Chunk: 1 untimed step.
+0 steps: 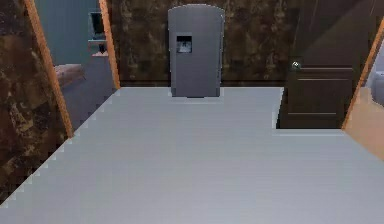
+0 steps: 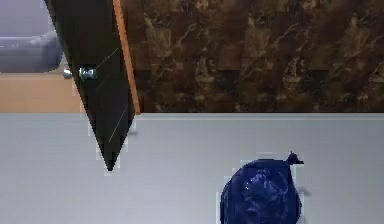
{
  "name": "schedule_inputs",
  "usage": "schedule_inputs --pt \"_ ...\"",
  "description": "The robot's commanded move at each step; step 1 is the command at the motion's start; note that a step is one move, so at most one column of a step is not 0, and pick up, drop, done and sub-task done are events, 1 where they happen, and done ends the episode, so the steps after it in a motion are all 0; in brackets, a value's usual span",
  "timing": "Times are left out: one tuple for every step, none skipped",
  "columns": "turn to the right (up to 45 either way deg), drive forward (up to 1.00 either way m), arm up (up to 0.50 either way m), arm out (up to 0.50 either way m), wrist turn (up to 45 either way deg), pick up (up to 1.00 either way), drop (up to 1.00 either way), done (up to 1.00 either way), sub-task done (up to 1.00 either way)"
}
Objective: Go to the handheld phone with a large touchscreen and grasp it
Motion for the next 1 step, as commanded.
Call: schedule_inputs --pt "42.0 0.0 0.0 0.0 0.0 0.0 0.0 0.0 0.0"
